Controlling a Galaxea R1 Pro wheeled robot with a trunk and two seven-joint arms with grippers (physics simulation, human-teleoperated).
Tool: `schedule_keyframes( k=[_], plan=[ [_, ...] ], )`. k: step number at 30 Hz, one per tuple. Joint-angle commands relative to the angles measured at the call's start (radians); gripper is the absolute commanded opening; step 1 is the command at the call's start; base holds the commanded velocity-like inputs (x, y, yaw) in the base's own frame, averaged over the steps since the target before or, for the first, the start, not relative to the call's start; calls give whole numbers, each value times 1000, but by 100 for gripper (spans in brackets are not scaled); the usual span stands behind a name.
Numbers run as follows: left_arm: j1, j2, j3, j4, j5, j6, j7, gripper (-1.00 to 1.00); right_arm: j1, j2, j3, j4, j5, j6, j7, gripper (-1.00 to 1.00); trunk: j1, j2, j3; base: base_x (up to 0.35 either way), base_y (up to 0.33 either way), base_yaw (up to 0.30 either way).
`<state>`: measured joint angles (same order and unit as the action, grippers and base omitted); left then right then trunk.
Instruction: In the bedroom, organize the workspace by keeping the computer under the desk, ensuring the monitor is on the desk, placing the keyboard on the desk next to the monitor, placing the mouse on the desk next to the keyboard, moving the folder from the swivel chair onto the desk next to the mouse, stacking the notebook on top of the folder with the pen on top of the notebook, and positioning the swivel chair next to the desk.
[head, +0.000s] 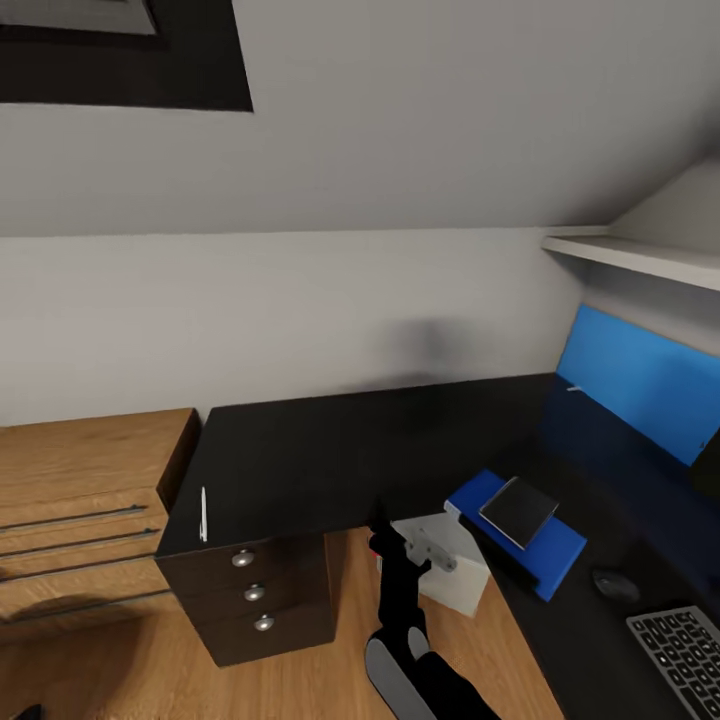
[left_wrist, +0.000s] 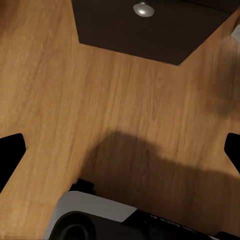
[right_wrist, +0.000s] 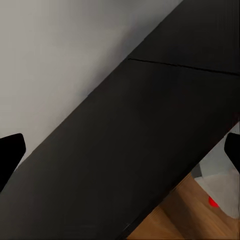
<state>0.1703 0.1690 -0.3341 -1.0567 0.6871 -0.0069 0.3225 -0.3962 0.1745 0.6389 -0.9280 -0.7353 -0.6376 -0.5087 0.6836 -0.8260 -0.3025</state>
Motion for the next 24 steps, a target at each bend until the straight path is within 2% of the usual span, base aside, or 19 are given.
schedule_keyframes(
  k=[1,2,4,5,7,24],
  plan=[
    [0,1,-3,-2,8,-1,7,100,-3,0,3,26,-2,-33,-4,100,0,-1,-1,0,0,281],
    [0,1,-3,-2,8,-1,7,100,-10,0,3,76,0,-77,-3,100,0,-1,-1,0,0,283],
    [0,1,-3,0,8,-1,7,100,-27,0,2,142,2,-118,0,100,0,-1,-1,0,0,284],
    [0,1,-3,10,8,-1,7,100,-52,0,2,203,6,-145,5,100,0,-1,-1,0,0,286],
    [0,0,-3,16,7,-1,7,100,-66,0,2,230,8,-155,8,100,0,-1,-1,0,0,286],
    [0,0,-3,24,8,-1,7,100,-110,0,-1,312,13,-165,12,100,0,-1,-1,0,0,287]
  ],
)
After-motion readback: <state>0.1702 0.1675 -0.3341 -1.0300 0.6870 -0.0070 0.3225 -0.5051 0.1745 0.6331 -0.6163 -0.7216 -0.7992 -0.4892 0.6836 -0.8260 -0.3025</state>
